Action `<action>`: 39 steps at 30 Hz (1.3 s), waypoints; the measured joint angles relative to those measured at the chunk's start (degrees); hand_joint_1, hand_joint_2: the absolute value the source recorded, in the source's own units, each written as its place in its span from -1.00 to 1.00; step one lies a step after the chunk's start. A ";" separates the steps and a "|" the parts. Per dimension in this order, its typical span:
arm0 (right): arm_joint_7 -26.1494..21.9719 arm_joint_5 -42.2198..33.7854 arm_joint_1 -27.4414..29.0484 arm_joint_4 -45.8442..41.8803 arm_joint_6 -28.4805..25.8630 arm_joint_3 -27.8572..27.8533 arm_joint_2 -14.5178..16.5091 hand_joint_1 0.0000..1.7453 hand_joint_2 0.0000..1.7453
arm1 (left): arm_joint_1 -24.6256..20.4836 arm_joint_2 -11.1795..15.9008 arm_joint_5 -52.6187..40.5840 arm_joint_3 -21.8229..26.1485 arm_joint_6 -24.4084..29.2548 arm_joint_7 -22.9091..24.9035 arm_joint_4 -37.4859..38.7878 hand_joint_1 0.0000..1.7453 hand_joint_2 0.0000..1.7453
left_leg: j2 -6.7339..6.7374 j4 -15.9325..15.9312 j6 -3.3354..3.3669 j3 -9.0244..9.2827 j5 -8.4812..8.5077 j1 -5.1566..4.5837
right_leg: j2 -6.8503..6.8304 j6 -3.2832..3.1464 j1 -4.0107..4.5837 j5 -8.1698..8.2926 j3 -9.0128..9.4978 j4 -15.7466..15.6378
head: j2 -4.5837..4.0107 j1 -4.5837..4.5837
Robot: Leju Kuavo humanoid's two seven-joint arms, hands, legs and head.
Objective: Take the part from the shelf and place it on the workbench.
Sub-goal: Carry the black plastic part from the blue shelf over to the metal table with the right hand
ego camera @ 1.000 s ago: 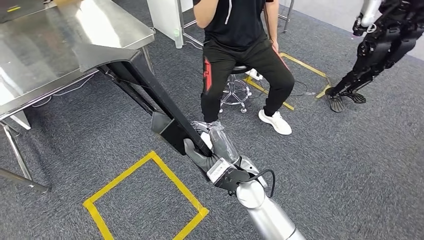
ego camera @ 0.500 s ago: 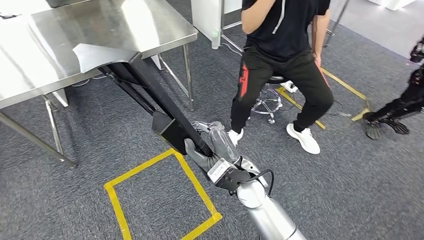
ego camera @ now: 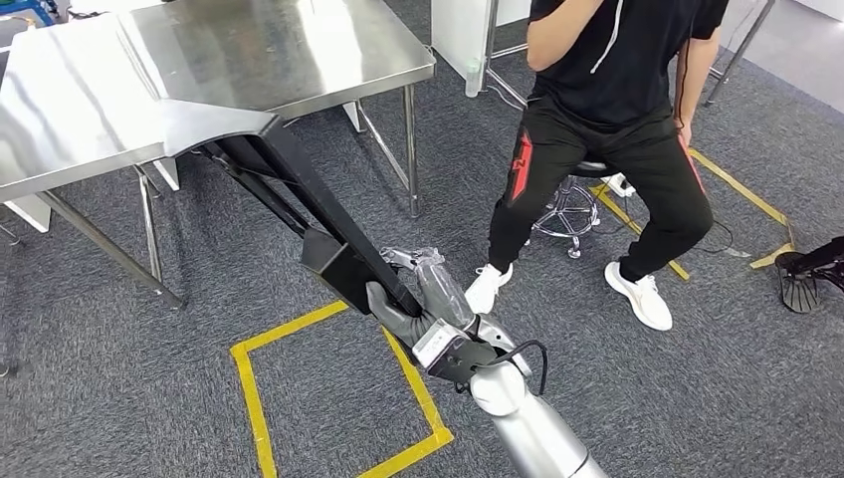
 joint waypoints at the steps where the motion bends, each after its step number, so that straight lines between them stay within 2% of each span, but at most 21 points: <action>1: -0.13 -0.05 -0.11 0.12 -0.01 0.00 0.00 1.00 1.00 | -0.09 -0.01 -0.10 0.00 0.01 -0.07 -0.01 -1.00 1.00 | 0.76 -2.26 0.32 1.21 0.62 -0.28 | -0.42 0.24 0.15 -0.19 0.14 -0.01 | 0.00 0.02; 2: -0.24 -0.12 -0.19 0.26 -0.02 0.00 0.02 1.00 1.00 | -0.14 -0.01 -0.18 0.00 0.04 -0.12 -0.01 -1.00 1.00 | 1.07 -3.23 0.56 1.68 0.63 -0.54 | -0.85 0.51 0.25 -0.35 0.27 -0.04 | 0.00 0.03; 4: -0.35 -0.21 -0.28 0.50 -0.03 0.03 0.13 1.00 1.00 | -0.09 -0.01 -0.30 0.01 0.08 -0.19 -0.01 -1.00 1.00 | -0.10 -3.53 0.98 1.83 0.64 -0.68 | -1.76 1.11 0.41 -0.64 0.63 -0.26 | 0.00 0.03; 6: -0.42 -0.26 -0.38 0.66 -0.05 0.07 0.23 1.00 1.00 | 0.01 -0.09 -0.31 0.03 0.10 -0.23 0.00 -1.00 1.00 | -1.30 -4.51 1.62 2.70 1.05 -0.38 | -0.64 1.46 0.42 -1.61 0.44 1.11 | 0.00 0.06; 9: -0.50 -0.28 -0.43 0.95 -0.09 0.13 0.00 1.00 1.00 | -0.22 -0.20 -0.31 0.06 0.10 -0.27 0.01 -1.00 1.00 | -3.32 -5.20 2.29 3.38 1.35 -0.05 | 3.32 1.07 0.15 -5.55 -4.24 10.81 | 0.00 0.30; 11: -0.44 -0.28 -0.24 1.31 -0.11 0.13 -0.30 1.00 1.00 | -0.21 -0.25 -0.32 0.07 0.09 -0.27 0.01 -1.00 1.00 | -4.99 -5.16 2.31 3.38 1.28 -0.07 | 3.96 1.39 0.07 -6.61 -7.33 15.56 | 0.00 0.38; 12: -0.44 -0.28 -0.17 1.45 -0.13 0.14 -0.40 1.00 1.00 | -0.13 -0.30 -0.34 0.07 0.09 -0.27 0.01 -1.00 1.00 | -5.81 -5.13 2.25 3.41 1.25 -0.07 | 4.04 1.85 0.04 -5.79 -7.40 14.85 | 0.00 0.38; 14: -0.46 -0.28 -0.22 1.57 -0.15 0.15 -0.49 1.00 1.00 | -0.01 -0.40 -0.41 0.07 0.09 -0.27 0.01 -1.00 1.00 | -7.38 -4.96 1.98 3.51 1.08 -0.05 | 4.97 2.93 -0.23 -2.10 -4.53 7.54 | 0.00 0.39; 15: -0.50 -0.28 -0.27 1.62 -0.16 0.15 -0.50 1.00 1.00 | 0.00 -0.44 -0.45 0.07 0.09 -0.28 0.01 -1.00 1.00 | -8.10 -4.74 1.70 3.45 0.90 -0.14 | 5.87 3.13 -0.39 -0.46 -2.89 3.68 | 0.00 0.38; 17: -0.61 -0.28 -0.38 1.79 -0.19 0.17 -0.50 1.00 1.00 | 0.05 -0.46 -0.51 0.07 0.10 -0.33 0.01 -1.00 1.00 | -9.09 -4.38 1.13 3.12 0.65 -0.26 | 7.00 2.67 -0.56 1.12 -1.09 -0.37 | 0.00 0.33; 19: -0.67 -0.27 -0.50 1.97 -0.21 0.17 -0.44 1.00 1.00 | 0.22 -0.42 -0.60 0.08 0.19 -0.38 0.01 -1.00 1.00 | -9.67 -4.32 0.59 2.82 0.62 -0.10 | 6.37 1.75 -0.46 1.23 -0.93 -0.48 | 0.00 0.31; 20: -0.69 -0.27 -0.60 2.02 -0.23 0.17 -0.38 1.00 1.00 | 0.29 -0.38 -0.69 0.08 0.28 -0.38 0.01 -1.00 1.00 | -9.21 -4.08 0.28 2.70 0.46 -0.01 | 6.04 1.37 -0.51 1.28 -0.82 -0.58 | 0.00 0.31; 22: -0.87 -0.27 -0.78 2.07 -0.29 0.16 -0.24 1.00 1.00 | 0.22 -0.32 -0.99 0.09 0.48 -0.37 0.01 -1.00 1.00 | -6.37 -1.10 -0.42 1.31 -1.39 0.05 | 5.26 0.51 -0.67 1.22 -0.47 -0.82 | 0.00 0.11; 24: -1.21 -0.38 -0.78 2.16 -0.33 0.16 -0.16 1.00 1.00 | 0.01 -0.34 -1.29 0.09 0.55 -0.37 0.01 -1.00 1.00 | -3.39 6.03 -0.98 -2.33 -4.90 0.22 | 4.42 -0.14 -0.53 0.97 -0.25 -0.86 | 0.00 -0.09; 26: -1.49 -0.54 -0.70 2.36 -0.33 0.16 -0.19 1.00 1.00 | -0.01 -0.35 -1.45 0.09 0.55 -0.36 0.01 -1.00 1.00 | -2.69 11.89 -1.28 -5.68 -6.67 0.54 | 3.69 -0.38 -0.41 0.82 -0.18 -0.83 | 0.00 -0.08; 27: -1.57 -0.59 -0.67 2.45 -0.32 0.16 -0.20 1.00 1.00 | 0.03 -0.35 -1.50 0.09 0.56 -0.35 0.01 -1.00 1.00 | -2.62 11.96 -1.33 -5.91 -5.94 0.66 | 3.46 -0.37 -0.40 0.75 -0.12 -0.82 | 0.00 -0.08; 28: -1.60 -0.61 -0.66 2.50 -0.32 0.16 -0.19 1.00 1.00 | 0.06 -0.32 -1.51 0.10 0.56 -0.34 0.01 -1.00 1.00 | -2.55 9.67 -1.29 -4.89 -4.21 0.75 | 3.28 -0.30 -0.40 0.65 0.01 -0.82 | 0.00 -0.09; 30: -1.61 -0.64 -0.71 2.52 -0.32 0.16 -0.18 1.00 1.00 | 0.02 -0.27 -1.51 0.11 0.56 -0.34 0.01 -1.00 1.00 | -2.10 1.66 -0.95 -0.73 -0.47 0.72 | 3.07 0.03 -0.28 0.38 0.35 -0.81 | 0.00 -0.08; 32: -1.63 -0.68 -0.75 2.52 -0.32 0.13 -0.18 1.00 1.00 | -0.06 -0.29 -1.52 0.11 0.56 -0.38 0.01 -1.00 1.00 | -1.75 -3.30 -0.65 1.93 0.97 0.45 | 2.98 0.41 0.20 0.01 0.45 -0.73 | 0.00 -0.02; 35: -1.66 -0.69 -0.61 2.52 -0.32 0.09 -0.25 1.00 1.00 | -0.07 -0.43 -1.53 0.11 0.58 -0.43 0.01 -1.00 1.00 | -1.96 -3.94 -0.66 2.24 1.05 -0.07 | 2.85 0.65 0.70 -0.30 0.43 -0.60 | 0.00 0.04; 39: -1.67 -0.68 -0.58 2.54 -0.32 0.05 -0.34 1.00 1.00 | -0.04 -0.39 -1.51 0.16 0.68 -0.43 0.01 -1.00 1.00 | -2.23 -3.92 -0.12 2.21 0.90 -0.50 | 2.69 0.96 0.45 -0.17 0.74 -1.08 | 0.00 0.03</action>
